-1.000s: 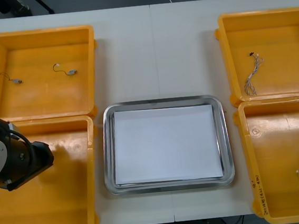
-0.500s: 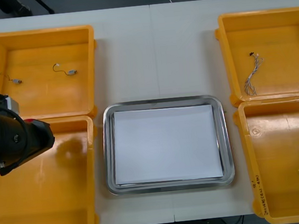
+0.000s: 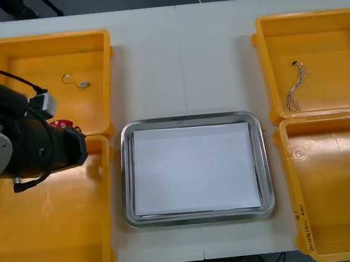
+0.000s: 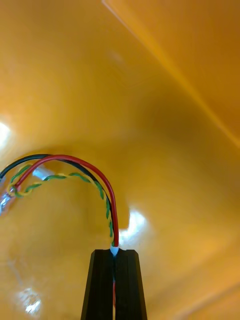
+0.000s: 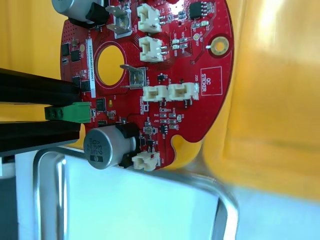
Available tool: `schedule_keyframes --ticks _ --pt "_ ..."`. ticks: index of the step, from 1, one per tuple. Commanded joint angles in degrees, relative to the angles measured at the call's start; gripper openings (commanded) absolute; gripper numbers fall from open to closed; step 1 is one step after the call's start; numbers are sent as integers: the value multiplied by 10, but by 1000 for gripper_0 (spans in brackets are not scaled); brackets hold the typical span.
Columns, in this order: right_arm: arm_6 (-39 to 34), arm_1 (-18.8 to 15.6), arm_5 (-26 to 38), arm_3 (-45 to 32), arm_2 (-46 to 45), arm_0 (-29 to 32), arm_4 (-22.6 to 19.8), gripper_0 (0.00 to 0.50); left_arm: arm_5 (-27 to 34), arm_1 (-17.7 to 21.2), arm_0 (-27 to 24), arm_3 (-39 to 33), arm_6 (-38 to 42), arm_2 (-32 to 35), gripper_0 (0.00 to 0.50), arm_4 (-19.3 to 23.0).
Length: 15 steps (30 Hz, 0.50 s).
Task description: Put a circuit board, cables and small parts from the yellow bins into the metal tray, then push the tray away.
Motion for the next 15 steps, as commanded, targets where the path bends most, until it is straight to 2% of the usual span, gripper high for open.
schedule_keyframes --ticks 1,7,15 --pt "-19 -13 46 -35 -41 -19 5 0 4 21 -62 -16 -28 -67 1 17" --pt "-18 -30 81 -65 -60 -19 -2 0 4 21 -99 -14 -18 -124 1 55" --pt "-16 -60 138 -122 -93 -19 -16 0 4 6 -141 -7 3 -203 0 62"
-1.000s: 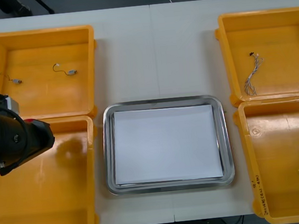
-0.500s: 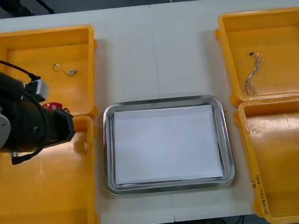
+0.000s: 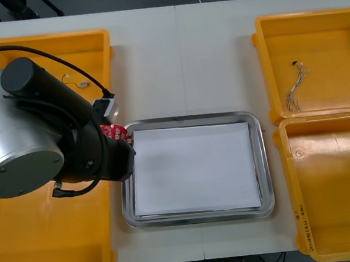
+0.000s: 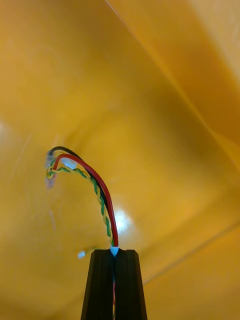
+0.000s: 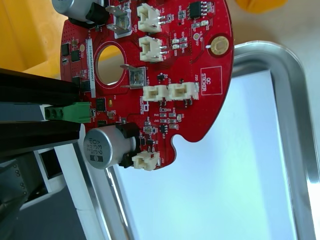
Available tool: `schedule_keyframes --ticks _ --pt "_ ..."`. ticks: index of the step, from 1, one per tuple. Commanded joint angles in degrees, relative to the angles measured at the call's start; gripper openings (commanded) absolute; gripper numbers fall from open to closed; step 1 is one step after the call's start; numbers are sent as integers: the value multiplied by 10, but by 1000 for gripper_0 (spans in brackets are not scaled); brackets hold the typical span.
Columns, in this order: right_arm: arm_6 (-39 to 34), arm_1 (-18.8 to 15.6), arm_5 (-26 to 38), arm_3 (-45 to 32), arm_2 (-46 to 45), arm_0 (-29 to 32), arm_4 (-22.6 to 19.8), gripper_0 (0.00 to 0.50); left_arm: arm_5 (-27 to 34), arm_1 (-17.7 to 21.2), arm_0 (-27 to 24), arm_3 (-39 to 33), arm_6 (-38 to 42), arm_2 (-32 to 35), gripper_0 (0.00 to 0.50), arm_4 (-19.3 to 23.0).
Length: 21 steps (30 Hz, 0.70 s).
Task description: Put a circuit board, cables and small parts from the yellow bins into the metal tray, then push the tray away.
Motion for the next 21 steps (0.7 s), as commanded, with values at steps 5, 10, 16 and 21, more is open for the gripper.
schedule_keyframes --ticks 5,10,16,21 --pt "-16 -64 42 -62 -52 -7 -28 0 4 -7 -64 19 15 -81 1 0" --pt "-9 -78 65 -65 -83 -13 -81 0 4 -15 -79 54 23 -123 0 -18" --pt "4 -83 94 -85 -104 -28 -105 0 4 -22 -91 81 35 -170 1 -41" --pt "15 -97 94 -117 -102 -34 -115 0 -6 -28 -97 100 46 -200 3 -55"
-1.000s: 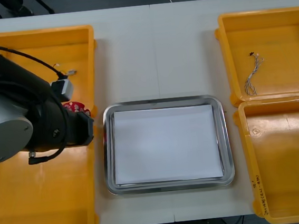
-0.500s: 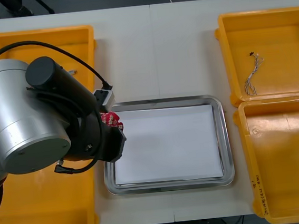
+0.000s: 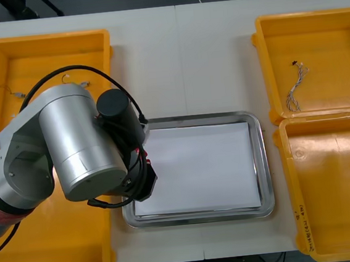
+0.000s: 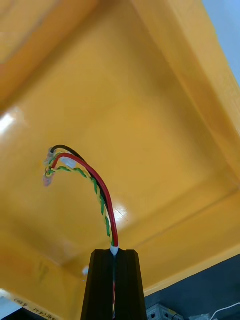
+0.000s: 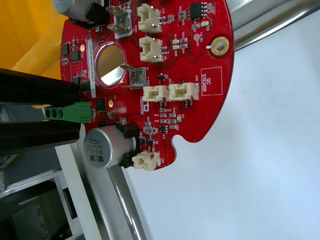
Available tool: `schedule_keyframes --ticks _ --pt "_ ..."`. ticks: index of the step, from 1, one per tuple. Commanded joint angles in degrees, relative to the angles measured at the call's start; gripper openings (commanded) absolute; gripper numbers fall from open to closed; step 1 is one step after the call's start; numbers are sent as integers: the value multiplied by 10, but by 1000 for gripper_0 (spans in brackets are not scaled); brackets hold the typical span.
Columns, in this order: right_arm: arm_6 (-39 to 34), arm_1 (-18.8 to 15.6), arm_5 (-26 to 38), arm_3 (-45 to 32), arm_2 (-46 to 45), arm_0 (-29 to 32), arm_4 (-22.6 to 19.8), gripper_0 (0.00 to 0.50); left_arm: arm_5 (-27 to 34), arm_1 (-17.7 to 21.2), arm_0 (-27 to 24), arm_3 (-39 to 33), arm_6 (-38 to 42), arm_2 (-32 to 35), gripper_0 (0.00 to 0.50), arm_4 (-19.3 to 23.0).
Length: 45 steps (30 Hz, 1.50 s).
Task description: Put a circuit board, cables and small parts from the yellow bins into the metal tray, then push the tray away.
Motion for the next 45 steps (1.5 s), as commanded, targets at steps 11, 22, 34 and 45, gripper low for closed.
schedule_keyframes --ticks 11,22,34,45 --pt "90 -46 4 -91 44 -96 -27 0 -65 -32 -38 46 77 -98 3 -54" --pt "230 -46 3 -100 112 -176 -44 0 -146 -34 -38 86 110 -149 1 -66" --pt "279 -46 -7 -125 169 -224 -41 0 -173 -32 -38 96 137 -179 0 -67" --pt "288 -46 -5 -121 182 -238 -49 0 -176 -29 -37 97 155 -191 5 -68"
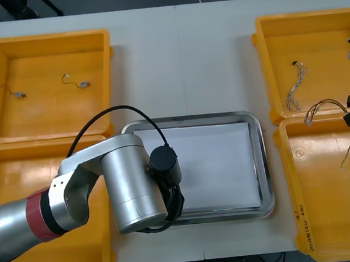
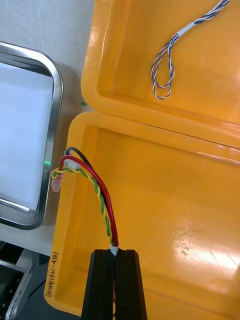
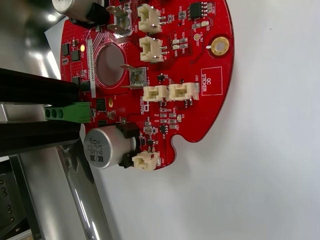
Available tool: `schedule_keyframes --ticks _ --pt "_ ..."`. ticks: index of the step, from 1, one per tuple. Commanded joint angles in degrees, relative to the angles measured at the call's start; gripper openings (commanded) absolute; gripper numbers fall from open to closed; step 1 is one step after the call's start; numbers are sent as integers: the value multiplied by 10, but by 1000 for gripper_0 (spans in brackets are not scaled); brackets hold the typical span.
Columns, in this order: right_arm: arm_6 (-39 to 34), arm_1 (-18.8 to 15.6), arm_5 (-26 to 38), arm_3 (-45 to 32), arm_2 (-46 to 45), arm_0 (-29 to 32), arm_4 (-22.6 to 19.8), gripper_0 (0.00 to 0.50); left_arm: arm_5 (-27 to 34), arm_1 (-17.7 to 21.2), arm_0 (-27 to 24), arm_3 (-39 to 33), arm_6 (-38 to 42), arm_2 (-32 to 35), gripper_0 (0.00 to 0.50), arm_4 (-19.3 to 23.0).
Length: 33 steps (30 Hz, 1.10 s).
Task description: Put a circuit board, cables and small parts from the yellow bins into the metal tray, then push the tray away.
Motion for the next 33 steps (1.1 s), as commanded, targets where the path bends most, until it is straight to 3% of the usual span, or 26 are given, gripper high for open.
schedule_keyframes --ticks 1,2,4,7,8,13,20,28,33 --pt "39 -27 -2 -8 18 -30 -4 0 -8 -9 -21 -3 43 -11 4 -6" --pt "40 -27 0 -8 22 -34 -3 0 -9 -9 -20 -3 44 -11 56 -6" --pt "43 -27 0 -8 32 -42 -2 0 -9 -9 -20 -3 47 -11 269 -7" --pt "48 -28 0 -10 47 -56 1 0 -12 -9 -20 -3 49 -11 480 -7" --pt "49 -27 0 -12 51 -57 3 0 -14 -9 -20 -3 50 -11 500 -8" --pt "58 -28 0 -25 97 -87 28 0 -23 -9 -21 -4 57 -11 500 -12" --pt "67 -28 0 -27 129 -110 28 0 -16 -9 -22 -8 57 18 500 -7" --pt "75 -28 -1 -29 149 -127 26 0 64 -9 -42 -25 37 94 500 51" --pt "77 -27 0 -29 150 -127 26 0 115 -9 -52 -34 31 135 500 62"
